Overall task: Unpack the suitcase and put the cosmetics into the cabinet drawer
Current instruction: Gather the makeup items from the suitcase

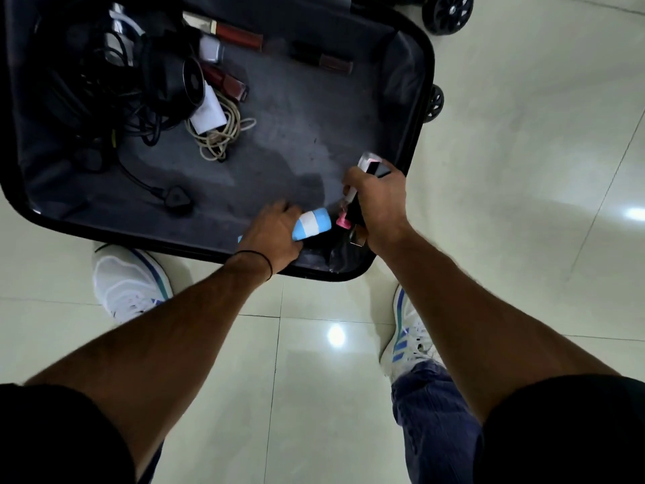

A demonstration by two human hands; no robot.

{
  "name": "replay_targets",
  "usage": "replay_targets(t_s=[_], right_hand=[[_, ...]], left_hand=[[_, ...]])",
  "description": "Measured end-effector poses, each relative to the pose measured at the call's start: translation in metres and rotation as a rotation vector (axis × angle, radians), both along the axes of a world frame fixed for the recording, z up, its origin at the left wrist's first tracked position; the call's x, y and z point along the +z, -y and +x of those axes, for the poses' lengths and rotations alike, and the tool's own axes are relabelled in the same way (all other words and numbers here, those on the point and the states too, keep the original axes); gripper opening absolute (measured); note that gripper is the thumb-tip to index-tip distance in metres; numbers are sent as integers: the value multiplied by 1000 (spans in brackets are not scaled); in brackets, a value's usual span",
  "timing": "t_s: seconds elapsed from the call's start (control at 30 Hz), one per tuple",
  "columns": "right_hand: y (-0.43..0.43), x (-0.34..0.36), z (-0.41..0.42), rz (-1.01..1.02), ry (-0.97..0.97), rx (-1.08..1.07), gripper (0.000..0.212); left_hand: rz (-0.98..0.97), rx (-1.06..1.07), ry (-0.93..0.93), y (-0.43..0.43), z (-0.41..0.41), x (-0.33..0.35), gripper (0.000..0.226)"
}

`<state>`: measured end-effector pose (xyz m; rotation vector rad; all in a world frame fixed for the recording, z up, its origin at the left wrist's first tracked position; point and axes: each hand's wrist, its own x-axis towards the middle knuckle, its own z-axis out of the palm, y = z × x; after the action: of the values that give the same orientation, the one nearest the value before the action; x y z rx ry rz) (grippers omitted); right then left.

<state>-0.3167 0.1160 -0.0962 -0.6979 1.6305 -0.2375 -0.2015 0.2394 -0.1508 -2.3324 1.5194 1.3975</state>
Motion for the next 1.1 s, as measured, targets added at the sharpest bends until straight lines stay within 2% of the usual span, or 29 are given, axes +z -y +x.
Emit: replay_targets(t_s=[0.13, 0.23, 0.3, 0.43, 0.53, 0.67, 0.77, 0.93, 1.1], right_hand=[[2, 3, -1, 11, 22, 5, 12], [2, 5, 2, 1, 32, 14, 12], [1, 6, 3, 5, 31, 1, 12], [2, 5, 1, 39, 48, -58, 12], [2, 6, -3, 78, 65, -90, 16], [2, 2, -5, 99, 57, -90, 17], [2, -1, -2, 94, 48, -75, 15], [3, -13, 4, 83, 28, 3, 13], [-3, -22, 8, 83, -22, 203, 18]], left_hand=[[-3, -259, 222, 4, -6, 0, 42], [27, -331, 252, 17, -10, 0, 44], [64, -216, 192, 22, -5, -1, 48], [-1, 336, 56, 36, 15, 5, 48], [-92, 415, 88, 55, 31, 16, 43], [-303, 203, 154, 89, 51, 18, 30], [-376, 12, 230, 121, 63, 18, 35], [-384, -374, 371, 173, 63, 19, 39], [-297, -439, 438, 189, 57, 1, 40]])
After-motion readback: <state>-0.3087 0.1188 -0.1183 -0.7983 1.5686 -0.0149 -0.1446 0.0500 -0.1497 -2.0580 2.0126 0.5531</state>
